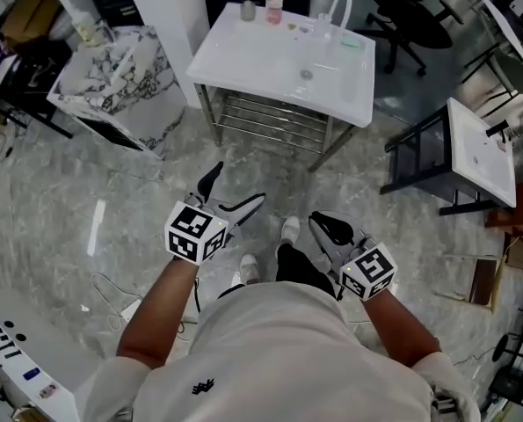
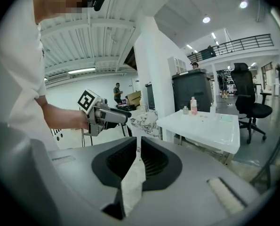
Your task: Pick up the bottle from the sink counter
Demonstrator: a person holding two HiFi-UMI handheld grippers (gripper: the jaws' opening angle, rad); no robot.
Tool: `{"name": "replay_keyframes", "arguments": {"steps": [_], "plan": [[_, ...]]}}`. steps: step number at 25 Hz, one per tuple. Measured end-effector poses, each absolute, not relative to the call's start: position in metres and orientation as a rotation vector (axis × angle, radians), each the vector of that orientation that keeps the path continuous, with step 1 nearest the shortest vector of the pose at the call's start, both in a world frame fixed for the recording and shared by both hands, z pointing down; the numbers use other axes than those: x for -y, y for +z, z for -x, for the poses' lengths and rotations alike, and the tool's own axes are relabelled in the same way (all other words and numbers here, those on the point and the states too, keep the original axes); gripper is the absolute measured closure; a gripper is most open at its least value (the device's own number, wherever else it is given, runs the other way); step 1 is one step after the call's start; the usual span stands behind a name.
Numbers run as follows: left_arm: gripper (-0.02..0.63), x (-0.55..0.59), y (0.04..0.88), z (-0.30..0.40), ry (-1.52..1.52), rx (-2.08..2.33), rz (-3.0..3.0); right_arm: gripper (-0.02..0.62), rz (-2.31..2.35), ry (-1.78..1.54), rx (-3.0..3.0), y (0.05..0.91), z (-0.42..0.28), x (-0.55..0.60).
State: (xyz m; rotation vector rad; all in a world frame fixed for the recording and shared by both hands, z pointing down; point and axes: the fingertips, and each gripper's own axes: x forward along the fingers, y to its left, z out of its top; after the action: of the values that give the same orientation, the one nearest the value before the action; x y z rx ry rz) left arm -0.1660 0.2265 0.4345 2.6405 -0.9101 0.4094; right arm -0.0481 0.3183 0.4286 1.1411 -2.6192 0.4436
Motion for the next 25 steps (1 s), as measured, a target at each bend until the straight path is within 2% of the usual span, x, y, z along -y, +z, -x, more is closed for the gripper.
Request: {"name": "replay_keyframes", "arguments": {"steps": [7,16,25], "plan": [[0.142,-0.139,0.453,0.141,0.444,0.982,-2.601,0.583,-1.107,0.441,2.62,0.446,0.014,-0.227],[0.141,-0.003,0.445,0.092,0.494,1.096,-2.549,0.583,-0.945,0.416,2.655,0.434,-0.034,-0.073],[0.142,0.084,0.462,0.061,0.529,1.132,-2.502,0.583,-0.881,0.475,2.65,0.445,-0.058,0.02]]}}
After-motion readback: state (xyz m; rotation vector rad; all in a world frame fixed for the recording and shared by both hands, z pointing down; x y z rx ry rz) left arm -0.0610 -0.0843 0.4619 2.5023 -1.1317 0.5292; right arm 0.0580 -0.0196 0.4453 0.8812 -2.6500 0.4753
